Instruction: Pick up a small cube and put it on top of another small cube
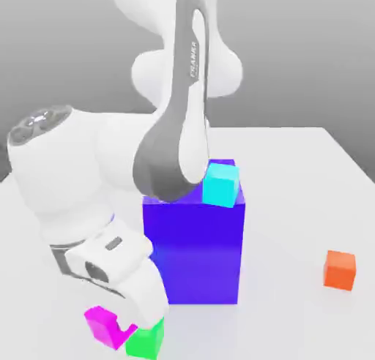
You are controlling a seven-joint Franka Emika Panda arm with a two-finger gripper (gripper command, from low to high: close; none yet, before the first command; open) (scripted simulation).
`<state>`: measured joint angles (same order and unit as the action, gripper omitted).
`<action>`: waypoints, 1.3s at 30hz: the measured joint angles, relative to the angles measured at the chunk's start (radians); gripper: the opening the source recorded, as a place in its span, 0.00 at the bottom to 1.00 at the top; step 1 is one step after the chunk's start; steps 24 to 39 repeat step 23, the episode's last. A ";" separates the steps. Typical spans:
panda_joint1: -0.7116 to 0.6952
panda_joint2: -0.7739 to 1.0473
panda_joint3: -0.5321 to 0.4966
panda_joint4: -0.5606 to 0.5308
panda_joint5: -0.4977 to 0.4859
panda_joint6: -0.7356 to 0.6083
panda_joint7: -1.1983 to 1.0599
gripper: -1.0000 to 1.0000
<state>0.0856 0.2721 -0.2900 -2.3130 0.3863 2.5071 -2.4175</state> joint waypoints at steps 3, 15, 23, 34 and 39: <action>0.011 -0.039 0.006 -0.043 -0.066 0.020 -0.100 0.00; 0.042 -0.127 0.023 -0.187 -0.302 0.138 -0.417 0.00; 0.003 0.004 0.078 -0.181 -0.230 0.256 -0.476 1.00; 0.003 0.004 0.078 -0.181 -0.230 0.256 -0.476 1.00; 0.003 0.004 0.078 -0.181 -0.230 0.256 -0.476 1.00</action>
